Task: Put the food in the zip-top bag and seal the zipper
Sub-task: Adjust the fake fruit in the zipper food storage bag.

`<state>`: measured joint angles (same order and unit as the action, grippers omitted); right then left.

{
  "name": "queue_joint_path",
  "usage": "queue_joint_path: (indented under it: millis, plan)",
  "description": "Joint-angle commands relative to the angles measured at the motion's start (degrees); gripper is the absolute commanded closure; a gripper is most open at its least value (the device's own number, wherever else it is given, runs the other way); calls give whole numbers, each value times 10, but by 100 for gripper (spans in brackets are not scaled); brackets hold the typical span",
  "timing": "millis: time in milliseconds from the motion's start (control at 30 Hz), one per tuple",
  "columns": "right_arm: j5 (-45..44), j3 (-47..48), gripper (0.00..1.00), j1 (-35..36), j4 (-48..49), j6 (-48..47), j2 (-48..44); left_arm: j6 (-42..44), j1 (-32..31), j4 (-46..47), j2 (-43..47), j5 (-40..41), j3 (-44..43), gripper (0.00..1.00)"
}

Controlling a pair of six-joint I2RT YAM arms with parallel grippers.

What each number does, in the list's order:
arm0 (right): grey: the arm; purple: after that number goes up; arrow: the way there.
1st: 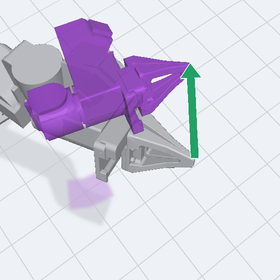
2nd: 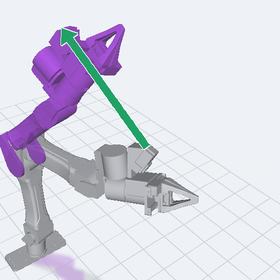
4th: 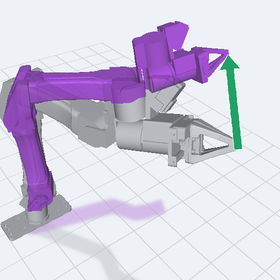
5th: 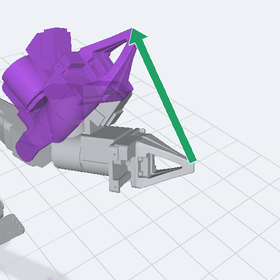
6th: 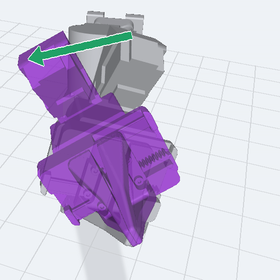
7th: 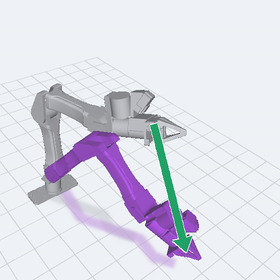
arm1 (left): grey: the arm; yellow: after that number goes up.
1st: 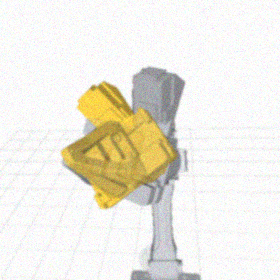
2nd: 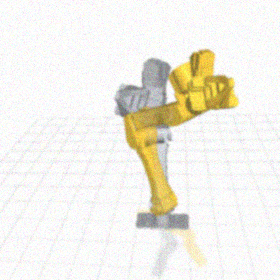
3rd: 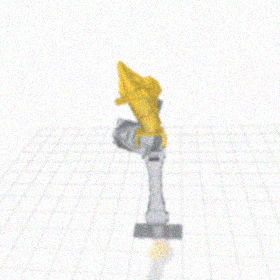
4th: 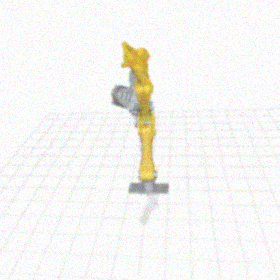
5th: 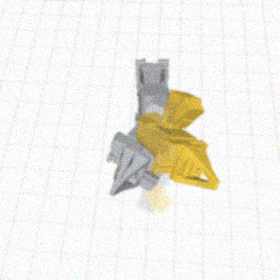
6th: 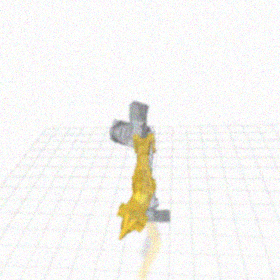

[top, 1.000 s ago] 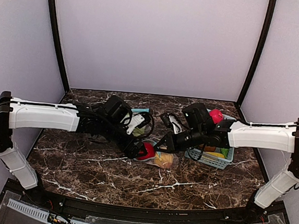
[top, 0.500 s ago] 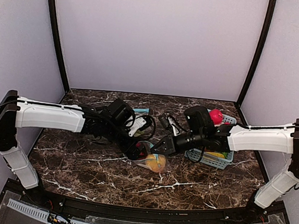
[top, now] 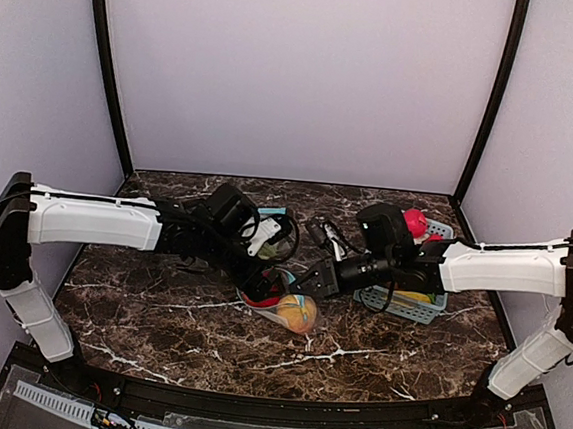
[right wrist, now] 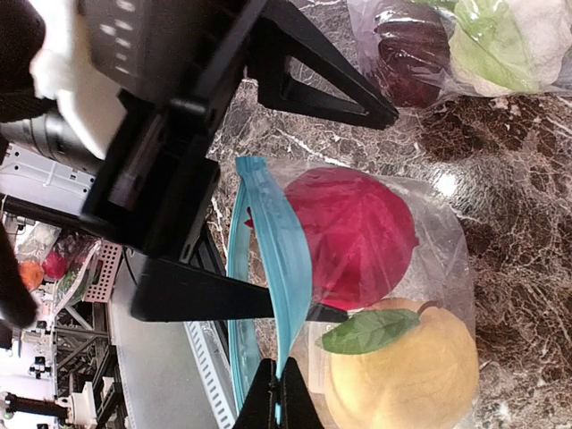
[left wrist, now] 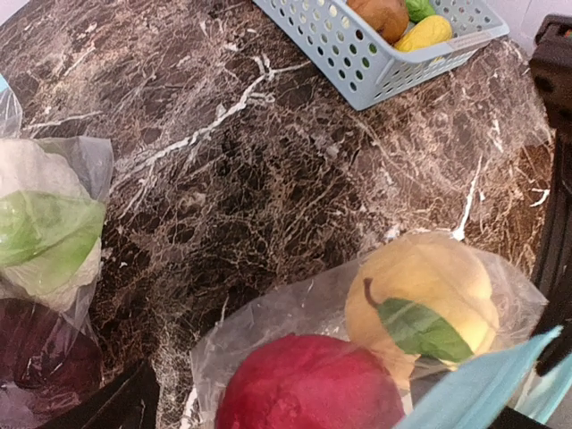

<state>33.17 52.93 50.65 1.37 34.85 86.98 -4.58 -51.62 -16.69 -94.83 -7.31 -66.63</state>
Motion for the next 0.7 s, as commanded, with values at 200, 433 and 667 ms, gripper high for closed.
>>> queue_joint_path:
  millis: [200,433,667]
  plan:
    - [-4,-8,100,5,21,3,-10,-43,0,-14,78,-30,4,1]
    - [-1,-8,100,6,22,3,-10,-72,4,-18,107,-7,54,1]
    - [0,-8,100,6,22,3,-9,-96,15,-4,132,-5,86,1]
